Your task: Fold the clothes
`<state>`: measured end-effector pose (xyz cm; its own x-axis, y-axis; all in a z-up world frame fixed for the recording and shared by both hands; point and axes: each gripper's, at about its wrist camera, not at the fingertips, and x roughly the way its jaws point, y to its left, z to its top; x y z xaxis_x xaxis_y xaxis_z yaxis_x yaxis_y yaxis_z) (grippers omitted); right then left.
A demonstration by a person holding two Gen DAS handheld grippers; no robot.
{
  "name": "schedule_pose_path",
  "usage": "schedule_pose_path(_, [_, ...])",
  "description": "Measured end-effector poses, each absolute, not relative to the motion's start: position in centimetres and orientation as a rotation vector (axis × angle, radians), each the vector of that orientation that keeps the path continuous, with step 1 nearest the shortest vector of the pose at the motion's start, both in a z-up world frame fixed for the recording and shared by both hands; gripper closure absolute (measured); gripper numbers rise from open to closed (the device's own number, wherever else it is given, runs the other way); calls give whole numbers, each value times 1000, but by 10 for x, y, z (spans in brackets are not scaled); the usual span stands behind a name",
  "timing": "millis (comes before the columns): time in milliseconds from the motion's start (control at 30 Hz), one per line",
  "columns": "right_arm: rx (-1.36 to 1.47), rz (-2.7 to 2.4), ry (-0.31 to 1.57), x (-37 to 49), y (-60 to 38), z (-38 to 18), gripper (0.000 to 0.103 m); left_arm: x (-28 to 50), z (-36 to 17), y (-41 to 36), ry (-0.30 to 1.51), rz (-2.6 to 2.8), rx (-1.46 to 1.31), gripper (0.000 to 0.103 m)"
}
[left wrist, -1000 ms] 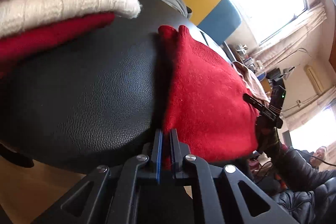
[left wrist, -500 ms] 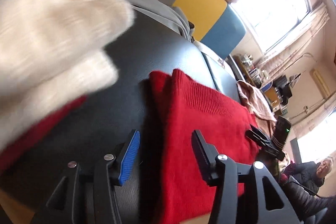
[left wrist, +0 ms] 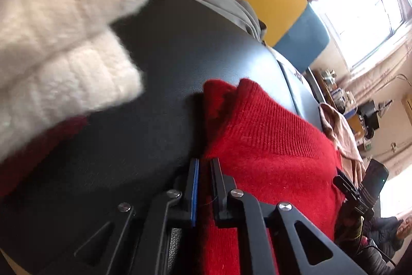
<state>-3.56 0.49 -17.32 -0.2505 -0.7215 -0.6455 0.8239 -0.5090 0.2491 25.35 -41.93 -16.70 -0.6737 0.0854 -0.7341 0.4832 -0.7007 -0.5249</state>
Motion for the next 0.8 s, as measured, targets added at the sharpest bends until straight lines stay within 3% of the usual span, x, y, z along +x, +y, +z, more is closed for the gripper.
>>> schedule_pose_path(33, [889,-1912,167,-36,5,-173,0,253,-166,-420,1069,-2459,1130,85])
schedule_pose_path(167, [887,-1909,156,-36,6,-173,0,241,-153,-422,995,-2479,1159,58])
schedule_pose_path(267, [886,-1911,159,-35,6,-173,0,223,-153,-421,993,-2520,1244,43])
schedule_pose_path(400, [884,-1908,148,-35,7,-173,0,202,-155,-416,922,-2587,1279,41])
schedule_pose_path(467, [883,-1906,142,-36,8,-173,0,199,-157,-418,976,-2596,1261,41])
schedule_pose_path(533, [883,-1901,130,-37,9,-174,0,201,-160,-421,1083,-2604,1245,41])
schedule_pose_path(567, [883,-1898,122,-37,10,-174,0,201,-162,-422,1110,-2594,1260,47])
schedule_pose_path(600, [884,-1894,114,-38,11,-174,0,201,-165,-423,1137,-2584,1275,77])
schedule_pose_path(633, [884,-1891,106,-39,11,-173,0,202,-168,-425,1170,-2571,1289,88])
schedule_pose_path(667, [885,-1888,101,-39,12,-173,0,205,-171,-427,1249,-2543,1299,88])
schedule_pose_path(800, [898,-1882,106,-39,10,-172,0,201,-160,-421,1164,-2517,1289,89])
